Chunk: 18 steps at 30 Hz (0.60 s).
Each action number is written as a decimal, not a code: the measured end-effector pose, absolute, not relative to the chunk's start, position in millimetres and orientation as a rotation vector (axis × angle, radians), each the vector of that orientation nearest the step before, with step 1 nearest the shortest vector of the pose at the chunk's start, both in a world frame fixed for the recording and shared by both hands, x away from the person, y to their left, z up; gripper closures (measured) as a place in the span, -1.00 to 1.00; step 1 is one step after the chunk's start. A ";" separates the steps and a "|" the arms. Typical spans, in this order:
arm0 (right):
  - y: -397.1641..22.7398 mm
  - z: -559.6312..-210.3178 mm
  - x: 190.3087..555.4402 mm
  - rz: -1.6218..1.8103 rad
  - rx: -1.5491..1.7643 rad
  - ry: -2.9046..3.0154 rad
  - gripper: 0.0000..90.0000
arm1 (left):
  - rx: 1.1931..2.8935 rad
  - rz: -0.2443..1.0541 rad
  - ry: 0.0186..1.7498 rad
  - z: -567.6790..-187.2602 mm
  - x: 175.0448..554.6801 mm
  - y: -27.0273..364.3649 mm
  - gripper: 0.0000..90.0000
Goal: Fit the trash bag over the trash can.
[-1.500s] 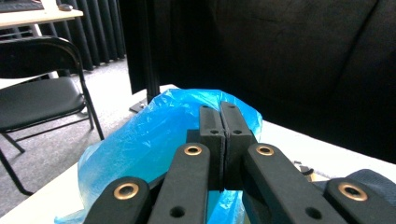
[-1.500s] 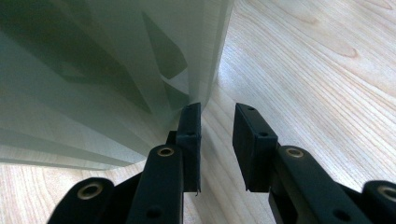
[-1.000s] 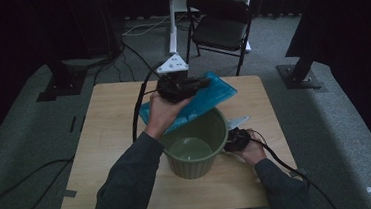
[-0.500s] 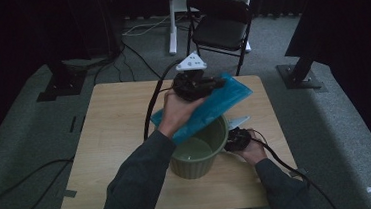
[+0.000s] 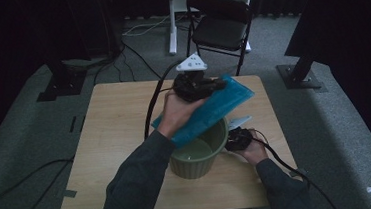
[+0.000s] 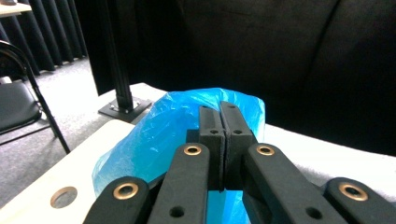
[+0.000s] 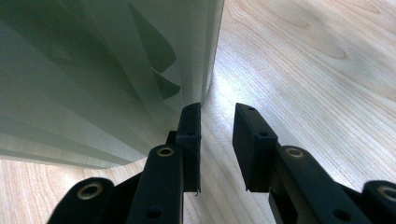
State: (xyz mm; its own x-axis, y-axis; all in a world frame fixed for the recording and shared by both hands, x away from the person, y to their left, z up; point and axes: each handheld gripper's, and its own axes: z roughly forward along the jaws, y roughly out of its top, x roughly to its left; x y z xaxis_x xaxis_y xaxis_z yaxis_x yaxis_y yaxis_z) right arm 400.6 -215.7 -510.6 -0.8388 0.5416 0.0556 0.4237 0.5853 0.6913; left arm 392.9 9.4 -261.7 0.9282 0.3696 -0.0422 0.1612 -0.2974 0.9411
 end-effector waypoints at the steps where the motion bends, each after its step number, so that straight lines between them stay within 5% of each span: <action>1: -215.9 -510.7 400.8 1.089 0.815 2.648 0.60 | 1.879 0.209 0.391 -262.7 392.9 11.3 0.97; 18: -227.2 -507.3 399.6 1.112 0.857 2.616 0.60 | 1.860 0.182 0.428 -284.6 387.3 37.7 0.96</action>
State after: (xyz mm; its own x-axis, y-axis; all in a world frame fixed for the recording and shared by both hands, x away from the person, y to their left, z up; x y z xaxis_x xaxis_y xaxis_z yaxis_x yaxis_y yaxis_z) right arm 399.6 -227.2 -507.3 -0.8198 0.5691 0.0634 0.4406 0.5563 0.7046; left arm 387.3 37.7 -284.6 0.9210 0.3799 -0.0864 0.2009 -0.2731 0.9408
